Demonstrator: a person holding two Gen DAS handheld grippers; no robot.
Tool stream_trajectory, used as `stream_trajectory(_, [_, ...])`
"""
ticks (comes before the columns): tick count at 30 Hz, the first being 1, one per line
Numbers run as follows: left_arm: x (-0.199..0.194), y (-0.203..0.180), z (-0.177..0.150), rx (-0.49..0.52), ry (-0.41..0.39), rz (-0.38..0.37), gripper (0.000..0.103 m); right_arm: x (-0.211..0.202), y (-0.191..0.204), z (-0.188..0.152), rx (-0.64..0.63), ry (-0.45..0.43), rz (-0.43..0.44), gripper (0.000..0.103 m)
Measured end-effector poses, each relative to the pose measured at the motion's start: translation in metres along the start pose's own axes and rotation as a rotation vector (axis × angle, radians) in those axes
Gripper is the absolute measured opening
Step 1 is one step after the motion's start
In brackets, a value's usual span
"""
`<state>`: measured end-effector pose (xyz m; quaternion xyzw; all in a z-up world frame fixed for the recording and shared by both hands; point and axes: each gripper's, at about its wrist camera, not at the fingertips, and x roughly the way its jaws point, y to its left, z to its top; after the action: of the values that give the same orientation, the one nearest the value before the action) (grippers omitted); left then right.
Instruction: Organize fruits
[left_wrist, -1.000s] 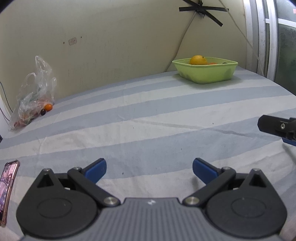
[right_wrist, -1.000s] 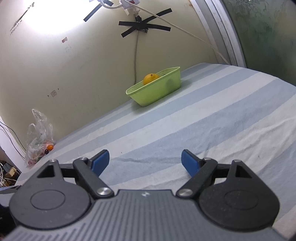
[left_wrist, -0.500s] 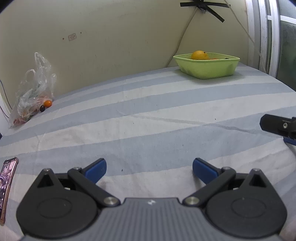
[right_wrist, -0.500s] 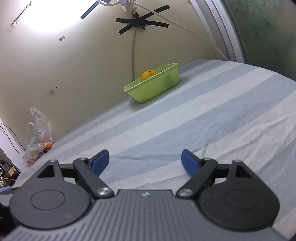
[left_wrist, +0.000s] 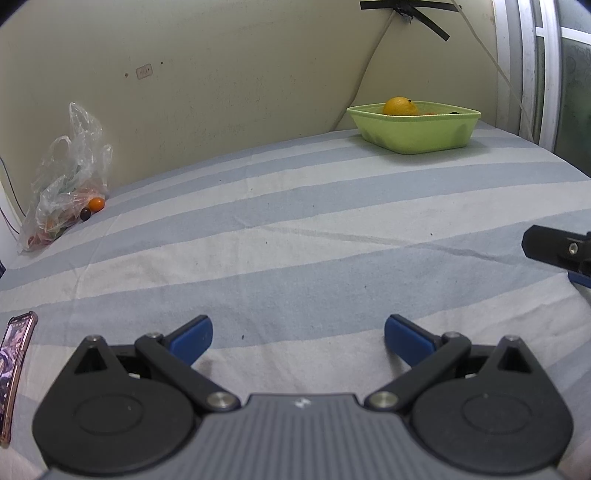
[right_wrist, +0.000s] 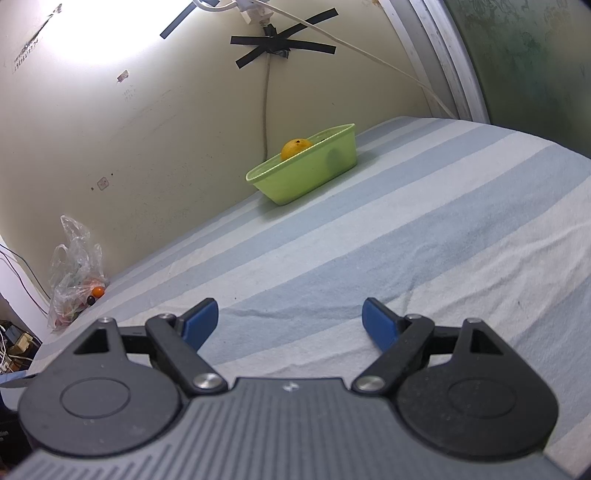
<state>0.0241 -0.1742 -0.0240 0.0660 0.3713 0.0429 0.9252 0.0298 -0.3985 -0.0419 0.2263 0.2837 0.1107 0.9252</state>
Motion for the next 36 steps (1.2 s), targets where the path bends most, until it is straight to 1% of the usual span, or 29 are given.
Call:
stream_trajectory(21, [-0.0009, -0.0004, 0.0003, 0.002, -0.001, -0.005, 0.103, -0.0044, 0.0023, -0.0012, -0.005, -0.018, -0.011, 0.087])
stream_trajectory(36, [-0.0048, 0.0016, 0.0016, -0.007, -0.022, -0.019, 0.103, -0.0029, 0.0055, -0.0003, -0.009, -0.031, -0.021, 0.087])
